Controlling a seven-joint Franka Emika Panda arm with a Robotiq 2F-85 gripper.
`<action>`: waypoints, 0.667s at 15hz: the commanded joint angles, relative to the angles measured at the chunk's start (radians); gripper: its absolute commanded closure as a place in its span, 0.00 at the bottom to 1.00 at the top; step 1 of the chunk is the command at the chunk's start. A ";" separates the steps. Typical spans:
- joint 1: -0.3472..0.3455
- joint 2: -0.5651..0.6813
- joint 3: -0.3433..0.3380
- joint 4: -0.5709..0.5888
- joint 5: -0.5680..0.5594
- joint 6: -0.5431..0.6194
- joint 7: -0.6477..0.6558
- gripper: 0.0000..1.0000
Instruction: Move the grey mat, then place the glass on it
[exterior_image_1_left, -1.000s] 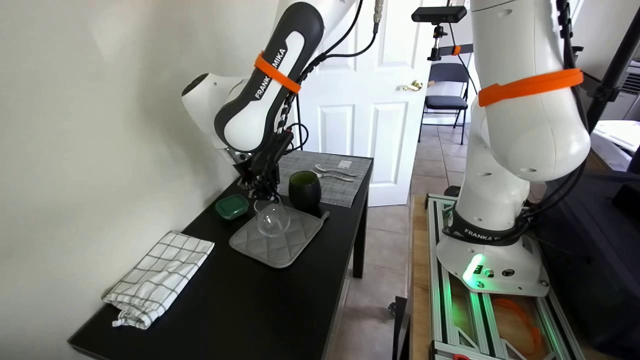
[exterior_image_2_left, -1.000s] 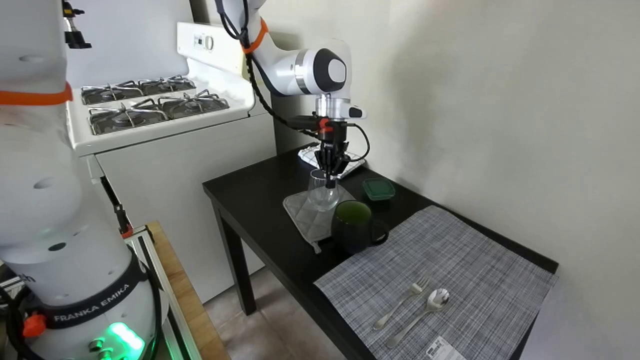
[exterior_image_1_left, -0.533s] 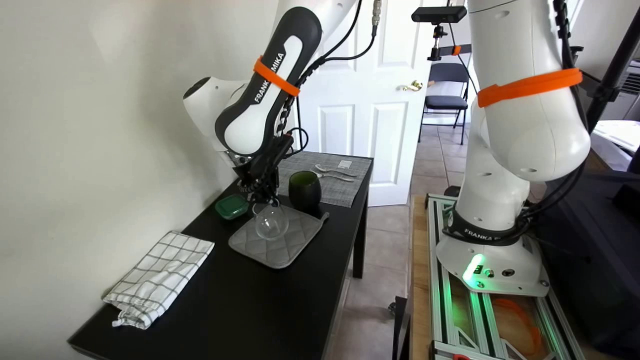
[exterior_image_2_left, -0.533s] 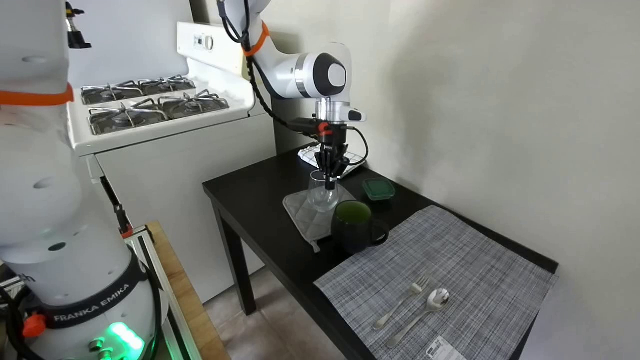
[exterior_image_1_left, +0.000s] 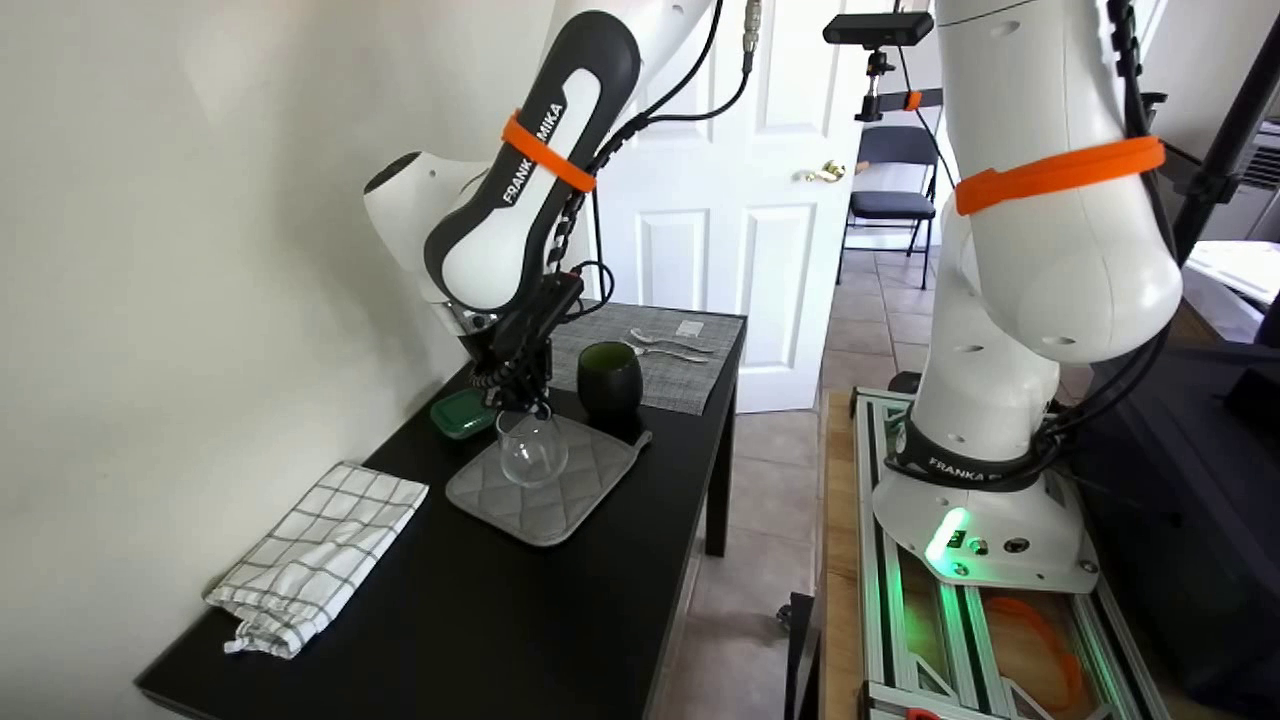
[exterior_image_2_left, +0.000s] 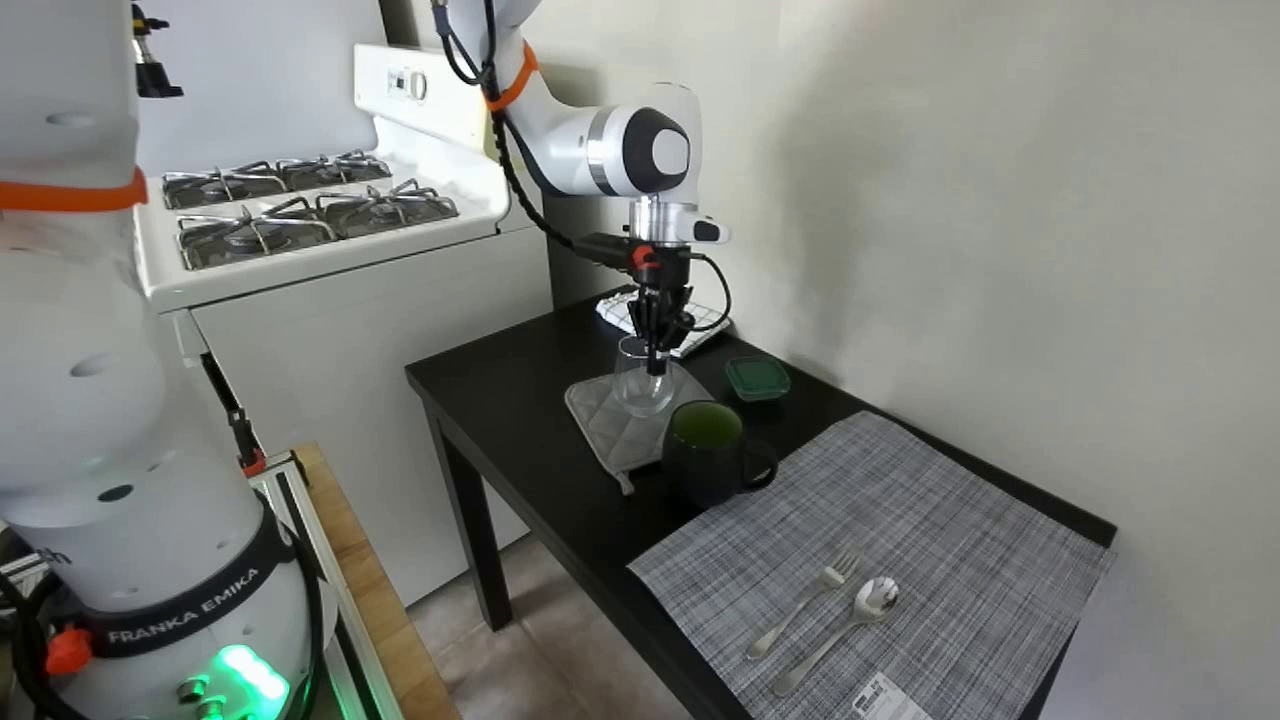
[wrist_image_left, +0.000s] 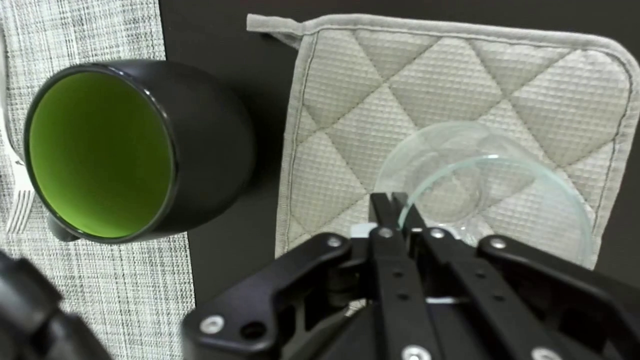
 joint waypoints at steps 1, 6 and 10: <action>0.015 0.003 -0.005 -0.018 0.014 0.037 0.006 0.69; 0.030 -0.042 -0.007 -0.030 0.001 0.022 0.017 0.34; 0.037 -0.088 -0.005 -0.036 -0.010 0.008 0.029 0.03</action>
